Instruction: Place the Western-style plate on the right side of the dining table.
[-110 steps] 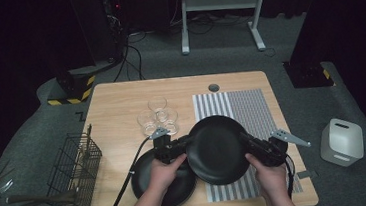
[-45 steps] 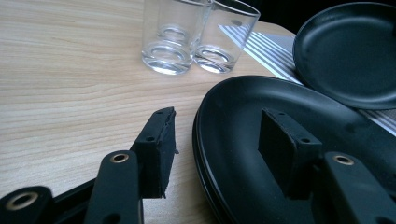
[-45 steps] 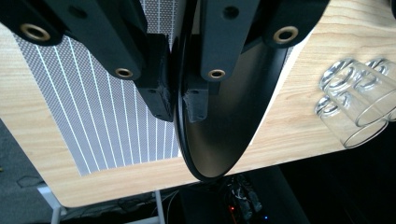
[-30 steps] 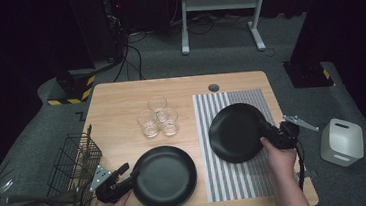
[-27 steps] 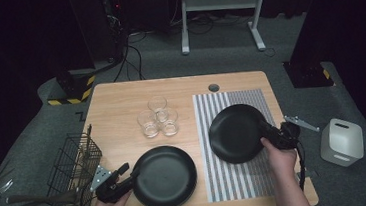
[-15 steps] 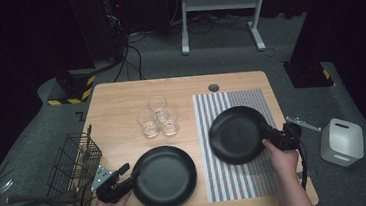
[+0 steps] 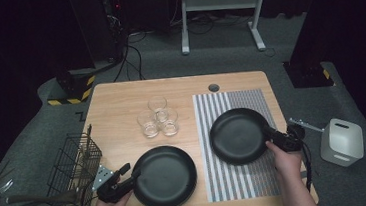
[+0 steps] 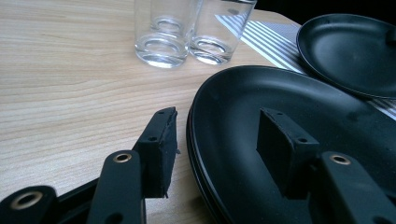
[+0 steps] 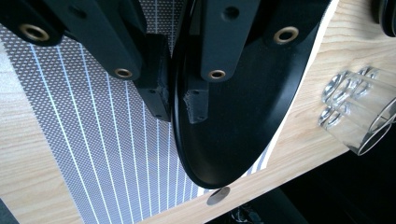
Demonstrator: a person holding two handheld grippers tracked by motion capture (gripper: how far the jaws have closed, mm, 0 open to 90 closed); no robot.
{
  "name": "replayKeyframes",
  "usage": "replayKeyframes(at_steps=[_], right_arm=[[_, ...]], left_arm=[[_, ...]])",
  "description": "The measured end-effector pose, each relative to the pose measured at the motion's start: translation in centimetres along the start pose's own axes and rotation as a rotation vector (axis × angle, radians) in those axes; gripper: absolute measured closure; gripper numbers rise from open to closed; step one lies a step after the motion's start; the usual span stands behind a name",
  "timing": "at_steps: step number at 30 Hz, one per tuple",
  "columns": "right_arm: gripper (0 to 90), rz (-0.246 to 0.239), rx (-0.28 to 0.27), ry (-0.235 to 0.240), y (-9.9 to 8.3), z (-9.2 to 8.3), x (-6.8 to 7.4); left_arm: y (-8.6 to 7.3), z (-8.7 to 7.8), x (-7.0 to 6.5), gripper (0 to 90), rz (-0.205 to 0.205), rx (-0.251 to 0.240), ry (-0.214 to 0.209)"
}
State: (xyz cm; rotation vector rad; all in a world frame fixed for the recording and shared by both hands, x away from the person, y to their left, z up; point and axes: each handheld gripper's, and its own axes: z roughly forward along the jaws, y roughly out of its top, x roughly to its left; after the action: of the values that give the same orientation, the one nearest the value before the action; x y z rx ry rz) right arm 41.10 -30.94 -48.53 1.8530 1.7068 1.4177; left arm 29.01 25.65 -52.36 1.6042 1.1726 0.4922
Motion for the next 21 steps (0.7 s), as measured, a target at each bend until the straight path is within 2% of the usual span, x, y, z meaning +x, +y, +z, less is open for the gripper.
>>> replayKeyframes(at_steps=[8, 21], right_arm=[[82.6, 0.012, 0.005, 0.012, -0.2, 0.0, -0.5], [82.2, 0.063, 0.003, 0.041, -1.1, 0.2, -1.9]], left_arm=[[0.0, 0.1, 0.0, 48.3, 0.004, 0.004, 0.001], [0.0, 0.2, -0.1, 49.6, 0.002, 0.014, 0.004]])
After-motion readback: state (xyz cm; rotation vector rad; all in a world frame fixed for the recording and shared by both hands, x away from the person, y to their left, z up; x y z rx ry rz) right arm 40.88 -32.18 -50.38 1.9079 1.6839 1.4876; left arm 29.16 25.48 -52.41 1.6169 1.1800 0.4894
